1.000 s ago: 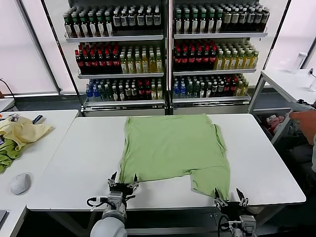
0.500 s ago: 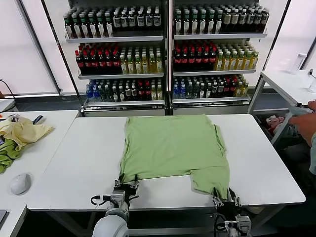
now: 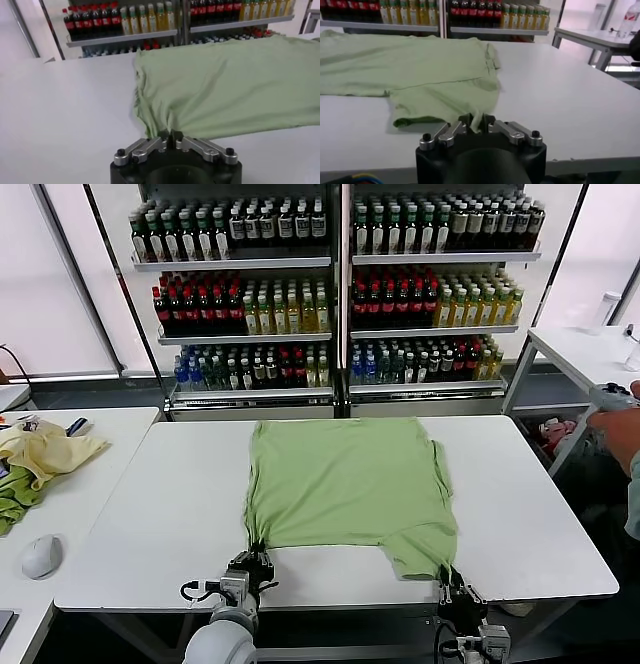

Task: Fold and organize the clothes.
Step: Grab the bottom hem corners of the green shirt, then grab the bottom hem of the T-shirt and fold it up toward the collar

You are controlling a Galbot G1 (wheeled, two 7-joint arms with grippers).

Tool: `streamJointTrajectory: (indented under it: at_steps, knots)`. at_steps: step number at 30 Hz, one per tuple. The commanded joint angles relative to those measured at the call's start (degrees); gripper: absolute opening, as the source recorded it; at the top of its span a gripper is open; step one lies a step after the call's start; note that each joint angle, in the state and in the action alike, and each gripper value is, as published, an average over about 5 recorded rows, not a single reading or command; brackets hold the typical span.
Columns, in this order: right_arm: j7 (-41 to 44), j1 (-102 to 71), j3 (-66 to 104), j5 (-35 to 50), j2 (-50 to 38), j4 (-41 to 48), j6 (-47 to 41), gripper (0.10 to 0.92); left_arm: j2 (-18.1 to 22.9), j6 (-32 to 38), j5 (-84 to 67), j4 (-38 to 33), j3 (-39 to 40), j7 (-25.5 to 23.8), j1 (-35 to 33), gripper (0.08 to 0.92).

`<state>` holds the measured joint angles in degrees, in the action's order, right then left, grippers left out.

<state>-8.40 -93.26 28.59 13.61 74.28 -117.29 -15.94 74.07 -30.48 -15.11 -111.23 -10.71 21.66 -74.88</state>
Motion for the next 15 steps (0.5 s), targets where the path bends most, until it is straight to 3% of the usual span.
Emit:
streamJointTrajectory:
  at_steps: [1,7,15]
  knots:
    - [1.7,0.4,2.1,2.2,-1.5,-4.0,4.0,0.133,-1.4,6.5,-0.5,-5.4,-0.2,-0.9,-0.7,0.1]
    - [1.5,3.2,4.2,5.0,-3.8,-5.5,4.6,0.131,-2.9,7.6,-1.3,-6.6,-0.6,-1.5,1.3,0.1]
    - [0.7,12.7,4.0,7.7,-7.0,-2.1,3.3,0.131,-5.6,7.6,-3.6,-3.0,0.6,-2.1,7.5,0.1]
